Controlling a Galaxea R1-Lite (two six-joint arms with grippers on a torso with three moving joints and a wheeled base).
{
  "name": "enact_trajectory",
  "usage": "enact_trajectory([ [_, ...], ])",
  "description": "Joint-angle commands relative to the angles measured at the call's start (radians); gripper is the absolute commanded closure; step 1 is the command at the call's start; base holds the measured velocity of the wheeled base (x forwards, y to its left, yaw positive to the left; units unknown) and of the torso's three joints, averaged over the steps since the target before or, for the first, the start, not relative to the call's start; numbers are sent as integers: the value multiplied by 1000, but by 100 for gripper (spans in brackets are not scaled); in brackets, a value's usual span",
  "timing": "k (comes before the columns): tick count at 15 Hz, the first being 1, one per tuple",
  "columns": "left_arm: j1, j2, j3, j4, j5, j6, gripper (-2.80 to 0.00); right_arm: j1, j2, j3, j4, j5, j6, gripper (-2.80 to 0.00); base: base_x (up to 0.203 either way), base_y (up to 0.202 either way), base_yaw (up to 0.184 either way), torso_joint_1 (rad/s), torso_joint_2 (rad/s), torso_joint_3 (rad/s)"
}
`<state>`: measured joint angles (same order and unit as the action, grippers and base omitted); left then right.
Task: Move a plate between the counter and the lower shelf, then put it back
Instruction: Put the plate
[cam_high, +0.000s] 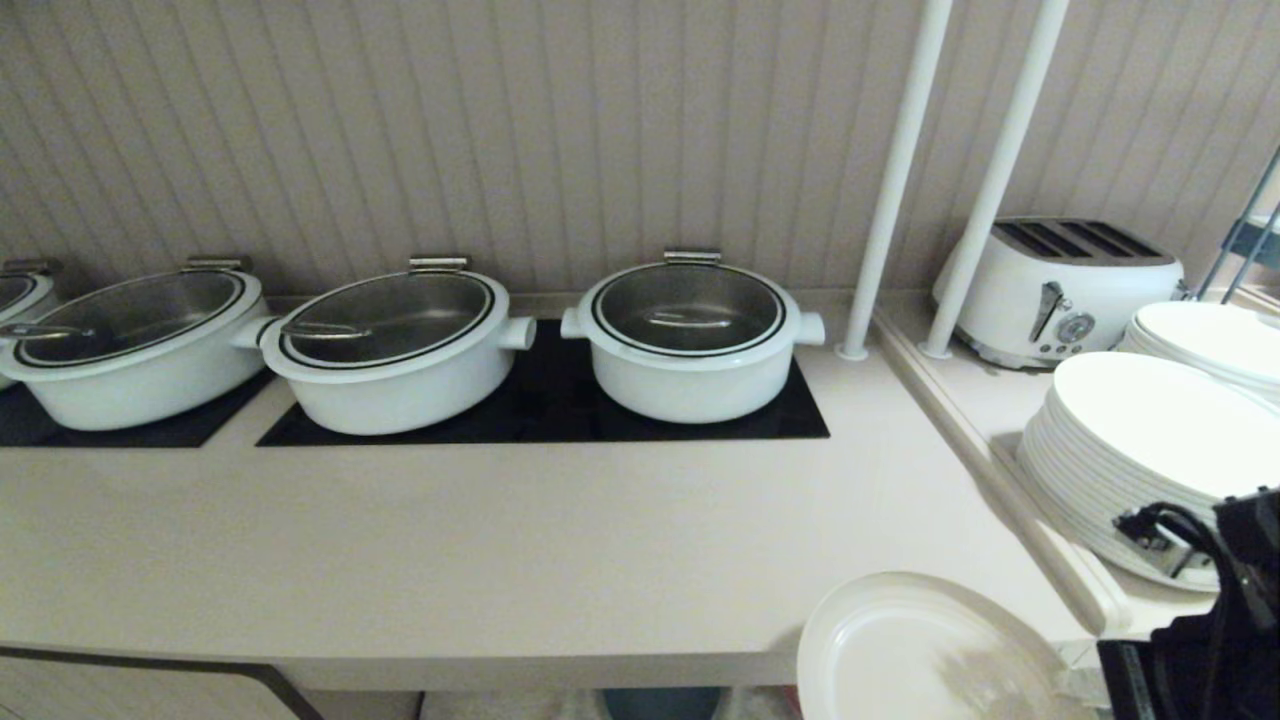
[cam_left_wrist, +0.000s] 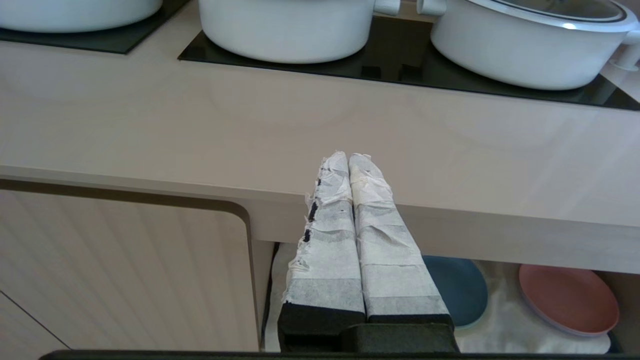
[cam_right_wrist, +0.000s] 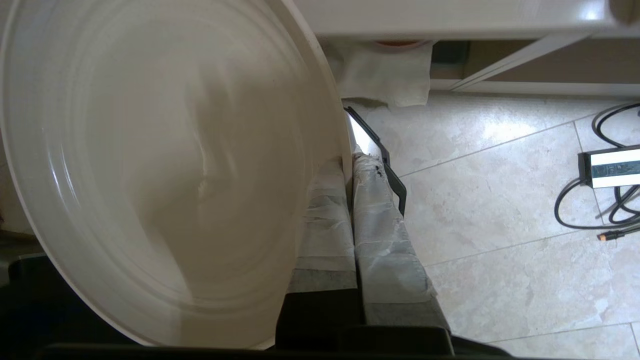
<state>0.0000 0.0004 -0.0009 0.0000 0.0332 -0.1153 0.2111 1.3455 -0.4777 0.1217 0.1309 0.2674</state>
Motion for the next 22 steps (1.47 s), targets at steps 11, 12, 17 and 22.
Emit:
enact_trajectory([
  [11, 0, 0, 0, 0, 1, -1, 0, 21, 364, -346, -48, 7, 5, 0, 0, 0, 0, 0, 0, 0],
  [12, 0, 0, 1, 0, 1, -1, 0, 36, 377, -360, -50, 7, 4, 0, 0, 0, 0, 0, 0, 0],
  [17, 0, 0, -1, 0, 1, -1, 0, 117, 426, -415, -50, 9, 6, 0, 0, 0, 0, 0, 0, 0],
  [22, 0, 0, 0, 0, 1, -1, 0, 183, 478, -456, -48, 12, 11, 0, 0, 0, 0, 0, 0, 0],
])
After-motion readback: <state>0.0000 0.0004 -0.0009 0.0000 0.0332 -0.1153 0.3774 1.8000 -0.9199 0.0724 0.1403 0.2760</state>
